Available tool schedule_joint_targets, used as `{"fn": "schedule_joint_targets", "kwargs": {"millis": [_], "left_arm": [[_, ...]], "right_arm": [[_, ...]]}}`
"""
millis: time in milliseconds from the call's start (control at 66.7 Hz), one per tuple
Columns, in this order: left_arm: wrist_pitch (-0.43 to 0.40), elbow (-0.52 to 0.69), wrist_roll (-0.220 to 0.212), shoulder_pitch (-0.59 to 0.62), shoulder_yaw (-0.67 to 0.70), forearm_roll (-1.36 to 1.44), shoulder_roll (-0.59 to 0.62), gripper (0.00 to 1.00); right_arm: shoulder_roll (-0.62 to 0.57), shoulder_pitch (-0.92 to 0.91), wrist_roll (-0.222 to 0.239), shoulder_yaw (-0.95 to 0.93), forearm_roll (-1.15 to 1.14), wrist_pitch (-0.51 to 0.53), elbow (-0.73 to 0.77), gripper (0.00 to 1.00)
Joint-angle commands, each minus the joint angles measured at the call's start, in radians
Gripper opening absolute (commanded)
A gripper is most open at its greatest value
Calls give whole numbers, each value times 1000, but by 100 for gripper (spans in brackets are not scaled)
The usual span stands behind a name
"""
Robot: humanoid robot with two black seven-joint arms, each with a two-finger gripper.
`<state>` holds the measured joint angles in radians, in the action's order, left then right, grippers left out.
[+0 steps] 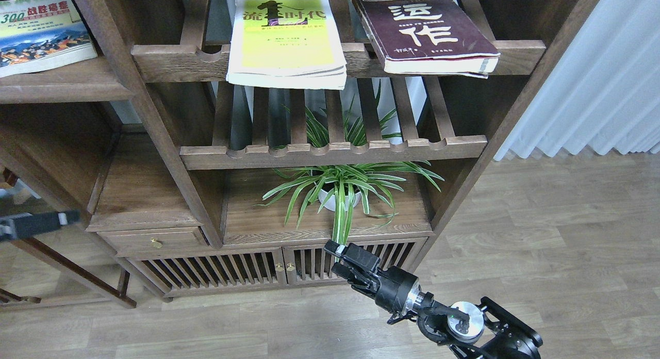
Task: Organize books on shelf
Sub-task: 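Place the blue book on the side shelf and withdraw the left gripper, then raise the right gripper to the maroon book on the top shelf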
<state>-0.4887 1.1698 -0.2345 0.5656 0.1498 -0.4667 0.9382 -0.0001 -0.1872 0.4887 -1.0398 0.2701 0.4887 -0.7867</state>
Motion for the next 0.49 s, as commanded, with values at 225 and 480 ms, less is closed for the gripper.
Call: {"fn": "schedule_joint_targets", "kwargs": {"millis": [225,480], "left_arm": [[0,-157,-17,-273,200,-27,-375,99],[0,-180,-17,-309,200,-24,-407,99]], "right_arm": [[0,-51,0,-135,0,0,-123,99],[-80,-40,0,-279,11,0,-273,99]]}}
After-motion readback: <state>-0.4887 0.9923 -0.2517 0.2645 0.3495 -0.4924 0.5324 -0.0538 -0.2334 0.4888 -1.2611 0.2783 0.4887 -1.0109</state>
